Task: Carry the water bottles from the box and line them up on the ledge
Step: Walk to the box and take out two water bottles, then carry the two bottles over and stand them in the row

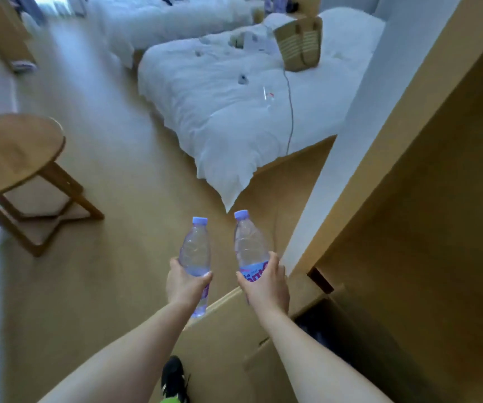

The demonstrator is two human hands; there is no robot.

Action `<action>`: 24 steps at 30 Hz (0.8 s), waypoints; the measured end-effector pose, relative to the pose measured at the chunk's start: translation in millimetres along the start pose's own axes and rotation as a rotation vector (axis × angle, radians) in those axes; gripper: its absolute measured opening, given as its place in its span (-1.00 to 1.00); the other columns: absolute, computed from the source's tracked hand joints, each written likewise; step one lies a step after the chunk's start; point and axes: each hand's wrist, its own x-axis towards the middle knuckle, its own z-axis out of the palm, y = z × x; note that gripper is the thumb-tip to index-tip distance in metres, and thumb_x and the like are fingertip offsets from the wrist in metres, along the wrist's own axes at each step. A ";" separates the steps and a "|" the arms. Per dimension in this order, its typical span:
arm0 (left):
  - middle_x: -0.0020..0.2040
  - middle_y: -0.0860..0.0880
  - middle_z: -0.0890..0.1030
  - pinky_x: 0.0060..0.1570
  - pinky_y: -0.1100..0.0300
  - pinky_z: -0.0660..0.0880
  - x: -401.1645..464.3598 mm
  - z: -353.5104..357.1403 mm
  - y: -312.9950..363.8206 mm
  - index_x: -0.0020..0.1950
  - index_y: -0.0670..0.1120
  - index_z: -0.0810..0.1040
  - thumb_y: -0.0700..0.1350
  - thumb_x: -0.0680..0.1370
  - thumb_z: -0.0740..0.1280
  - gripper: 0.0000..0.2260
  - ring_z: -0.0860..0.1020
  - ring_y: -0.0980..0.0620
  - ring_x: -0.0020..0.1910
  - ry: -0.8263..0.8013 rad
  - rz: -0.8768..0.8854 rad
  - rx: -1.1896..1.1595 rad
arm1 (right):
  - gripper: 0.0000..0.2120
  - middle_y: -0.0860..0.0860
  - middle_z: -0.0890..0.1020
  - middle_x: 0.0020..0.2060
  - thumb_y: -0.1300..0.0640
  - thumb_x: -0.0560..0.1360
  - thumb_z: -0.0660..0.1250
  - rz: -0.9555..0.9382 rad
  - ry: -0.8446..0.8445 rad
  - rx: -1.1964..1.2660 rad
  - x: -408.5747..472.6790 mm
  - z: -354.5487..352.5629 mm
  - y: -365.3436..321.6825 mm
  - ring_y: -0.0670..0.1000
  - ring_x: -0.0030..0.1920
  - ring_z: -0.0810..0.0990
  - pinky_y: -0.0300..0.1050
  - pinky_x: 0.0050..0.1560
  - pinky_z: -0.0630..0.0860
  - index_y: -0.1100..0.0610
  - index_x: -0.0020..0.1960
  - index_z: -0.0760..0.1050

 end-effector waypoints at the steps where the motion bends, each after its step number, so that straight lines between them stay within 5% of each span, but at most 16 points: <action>1: 0.06 -0.14 0.59 -0.04 0.13 0.42 10.8 -18.4 4.2 0.15 -0.14 0.35 -0.14 0.36 0.53 -0.52 0.56 -0.14 0.01 0.028 -0.002 -0.008 | -0.27 0.05 0.46 0.21 -0.24 0.38 0.42 -0.033 -0.015 -0.014 3.5 7.9 -20.4 0.12 0.17 0.52 -0.07 0.00 0.45 0.04 0.38 0.20; 6: 0.12 -0.16 0.59 0.14 -0.01 0.47 75.0 -109.5 22.3 0.21 -0.16 0.38 -0.10 0.33 0.55 -0.45 0.56 -0.18 0.11 0.149 -0.022 -0.056 | -0.31 0.03 0.49 0.15 -0.28 0.39 0.37 -0.135 -0.071 -0.069 23.7 56.2 -126.3 0.12 0.09 0.56 -0.04 -0.04 0.48 0.02 0.35 0.19; 14: 0.15 -0.11 0.56 0.15 -0.06 0.48 184.5 -235.0 48.5 0.24 -0.10 0.35 0.00 0.35 0.53 -0.42 0.54 -0.17 0.13 0.293 -0.014 -0.041 | -0.20 -0.02 0.50 0.26 -0.20 0.35 0.46 -0.226 -0.083 0.120 58.3 124.1 -285.4 0.07 0.21 0.53 0.05 0.15 0.51 0.01 0.44 0.18; 24: 0.25 -0.09 0.51 0.19 -0.13 0.45 302.0 -280.3 100.4 0.35 -0.08 0.29 0.05 0.38 0.50 -0.35 0.49 -0.16 0.21 0.461 -0.087 -0.126 | -0.18 -0.05 0.47 0.27 -0.24 0.34 0.50 -0.367 -0.072 0.115 136.2 188.7 -414.0 -0.01 0.23 0.49 0.11 0.20 0.52 0.00 0.44 0.20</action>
